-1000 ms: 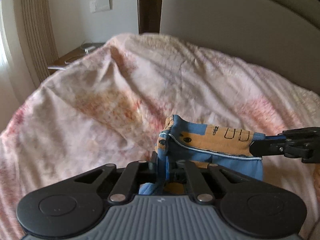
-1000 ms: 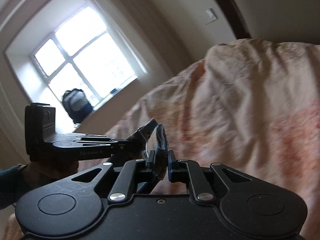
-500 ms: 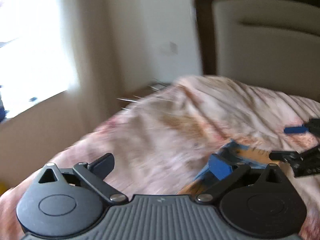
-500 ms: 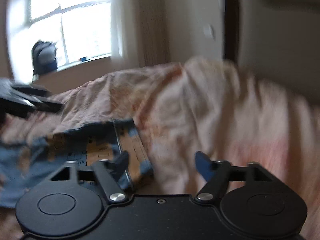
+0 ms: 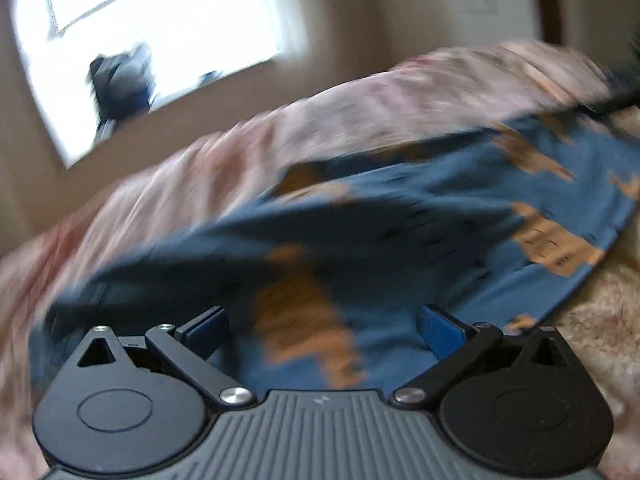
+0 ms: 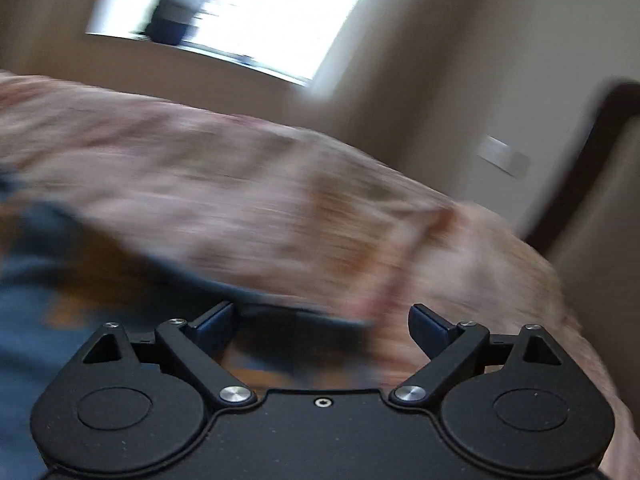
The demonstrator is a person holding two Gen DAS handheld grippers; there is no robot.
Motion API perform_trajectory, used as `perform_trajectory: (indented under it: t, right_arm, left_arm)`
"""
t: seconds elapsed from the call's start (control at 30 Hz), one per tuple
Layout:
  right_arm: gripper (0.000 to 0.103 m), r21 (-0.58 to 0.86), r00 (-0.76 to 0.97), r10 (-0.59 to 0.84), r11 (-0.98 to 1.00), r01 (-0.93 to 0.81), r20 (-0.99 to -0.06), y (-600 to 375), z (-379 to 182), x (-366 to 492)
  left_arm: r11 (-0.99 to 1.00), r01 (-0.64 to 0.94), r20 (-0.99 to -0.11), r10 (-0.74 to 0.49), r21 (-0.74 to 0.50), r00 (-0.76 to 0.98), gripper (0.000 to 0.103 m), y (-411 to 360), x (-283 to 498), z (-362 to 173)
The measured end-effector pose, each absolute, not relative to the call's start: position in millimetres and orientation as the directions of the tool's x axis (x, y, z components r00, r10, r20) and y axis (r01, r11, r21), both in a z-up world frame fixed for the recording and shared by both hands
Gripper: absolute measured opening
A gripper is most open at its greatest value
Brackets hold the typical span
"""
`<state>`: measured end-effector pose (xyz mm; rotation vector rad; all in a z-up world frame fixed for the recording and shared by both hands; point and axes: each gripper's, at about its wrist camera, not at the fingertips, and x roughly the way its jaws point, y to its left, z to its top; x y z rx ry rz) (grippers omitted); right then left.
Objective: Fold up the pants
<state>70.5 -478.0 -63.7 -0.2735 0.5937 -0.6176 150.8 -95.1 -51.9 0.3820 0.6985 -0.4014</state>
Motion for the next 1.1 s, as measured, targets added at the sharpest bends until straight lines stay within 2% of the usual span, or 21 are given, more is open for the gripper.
perform_trajectory:
  t: [0.1,0.23,0.33,0.43,0.47,0.5,0.57,0.6,0.7,0.8,0.9,0.97,1.0,1.1]
  right_arm:
    - [0.095,-0.401,0.660,-0.636,0.769,0.498,-0.399,-471,-50,53]
    - [0.101,-0.408,0.759,-0.528,0.833,0.374,-0.382,-416,-47,40]
    - [0.102,-0.359,0.833,-0.340,0.915,0.186,-0.437,-346,-66,42]
    - [0.102,-0.425,0.780,-0.363,0.894,0.139,-0.509,-335,-94,60]
    - [0.102,-0.378,0.772,-0.356,0.911,0.162,-0.527,-346,-94,64]
    - [0.102,-0.315,0.752,-0.365,0.924,0.218,-0.548,-360,-89,66]
    - [0.102,-0.284,0.732,-0.393,0.918,0.278,-0.556,-368,-82,68]
    - [0.101,-0.294,0.732,-0.452,0.891,0.345,-0.510,-372,-62,67]
    - [0.102,-0.321,0.814,-0.332,0.928,0.191,-0.477,-355,-21,80]
    - [0.102,-0.269,0.817,-0.118,0.962,-0.047,-0.565,-325,23,122]
    - [0.102,-0.161,0.717,0.067,0.956,-0.245,-0.694,-278,57,181]
    - [0.102,-0.137,0.583,0.100,0.927,-0.349,-0.806,-233,57,228]
    - [0.102,-0.136,0.542,0.102,0.915,-0.381,-0.834,-213,53,246]
    - [0.102,-0.031,0.483,0.220,0.888,-0.458,-0.848,-159,37,283]
  left_arm:
    - [0.921,0.374,-0.701,-0.193,0.112,0.687,0.103,-65,155,-34]
    - [0.969,0.248,-0.711,-0.189,-0.022,0.677,0.103,-35,155,-25]
    - [0.978,0.174,-0.732,-0.202,-0.116,0.650,0.103,-11,151,-30]
    - [0.988,0.076,-0.732,-0.153,-0.137,0.664,0.103,13,141,-33]
    - [0.988,0.050,-0.734,-0.143,-0.148,0.664,0.103,20,138,-34]
    - [0.985,0.022,-0.732,-0.140,-0.169,0.667,0.103,29,132,-35]
    - [0.975,-0.041,-0.722,-0.131,-0.216,0.679,0.103,50,124,-36]
    - [0.968,-0.079,-0.721,-0.121,-0.237,0.683,0.103,58,121,-36]
    - [0.932,-0.176,-0.708,-0.109,-0.317,0.698,0.103,82,125,-36]
    - [0.882,-0.253,-0.698,-0.111,-0.397,0.708,0.103,100,130,-44]
    - [0.868,-0.265,-0.691,-0.118,-0.421,0.713,0.103,103,133,-48]
    - [0.868,-0.247,-0.676,-0.129,-0.430,0.726,0.103,103,136,-48]
    - [0.867,-0.239,-0.669,-0.136,-0.437,0.730,0.103,103,137,-49]
    - [0.857,-0.236,-0.653,-0.144,-0.458,0.743,0.103,105,140,-50]
